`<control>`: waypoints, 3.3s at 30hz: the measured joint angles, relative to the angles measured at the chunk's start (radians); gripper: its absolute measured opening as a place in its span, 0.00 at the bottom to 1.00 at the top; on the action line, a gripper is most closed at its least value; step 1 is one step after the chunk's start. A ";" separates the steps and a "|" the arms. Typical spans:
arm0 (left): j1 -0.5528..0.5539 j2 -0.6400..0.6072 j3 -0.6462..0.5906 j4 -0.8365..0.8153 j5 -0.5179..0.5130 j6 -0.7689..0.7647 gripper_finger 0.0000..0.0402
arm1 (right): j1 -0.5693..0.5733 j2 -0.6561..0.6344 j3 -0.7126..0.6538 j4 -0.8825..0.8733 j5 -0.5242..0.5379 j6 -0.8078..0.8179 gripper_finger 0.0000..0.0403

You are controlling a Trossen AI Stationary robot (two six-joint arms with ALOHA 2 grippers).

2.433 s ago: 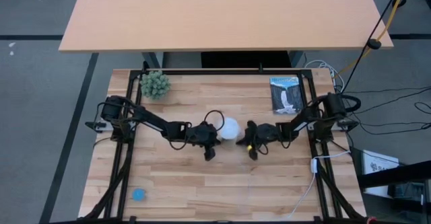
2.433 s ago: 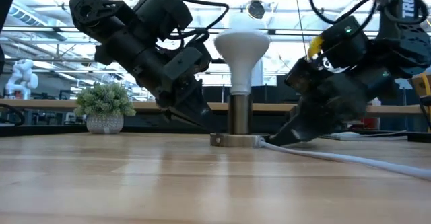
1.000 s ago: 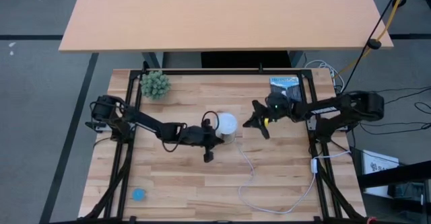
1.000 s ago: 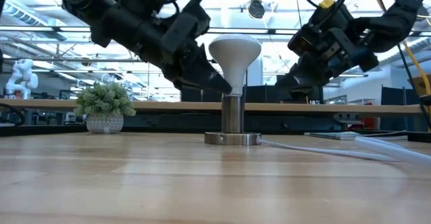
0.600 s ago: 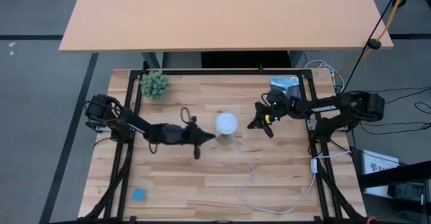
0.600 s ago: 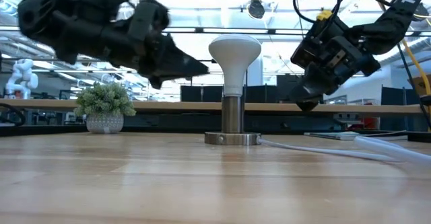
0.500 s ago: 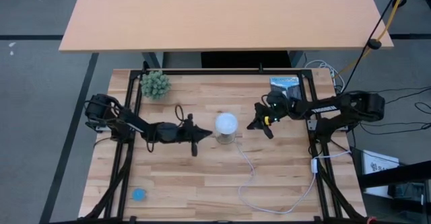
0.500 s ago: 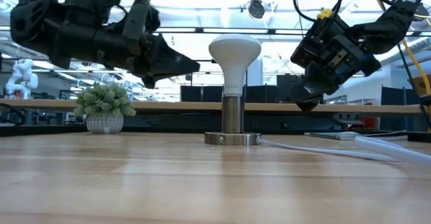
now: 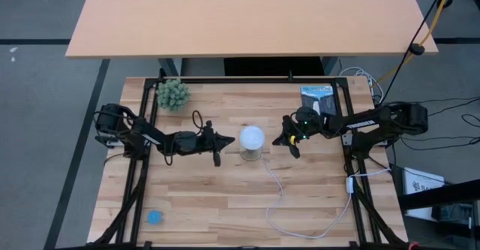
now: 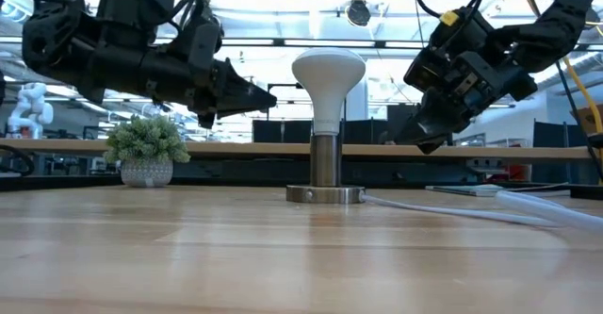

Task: Screw lightbulb
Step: Remove the lightbulb from the lamp

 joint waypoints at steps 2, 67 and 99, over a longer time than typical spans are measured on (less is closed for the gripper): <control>0.001 0.000 0.000 -0.007 -0.001 0.004 0.00 | 0.000 0.000 0.000 -0.001 0.000 0.000 0.00; 0.027 0.000 0.000 -0.011 -0.012 0.017 0.00 | 0.000 -0.491 0.000 -0.584 0.134 -0.027 0.00; 0.011 0.000 0.002 0.045 -0.010 -0.082 0.00 | 0.000 -0.566 0.000 -0.611 0.160 -0.023 0.00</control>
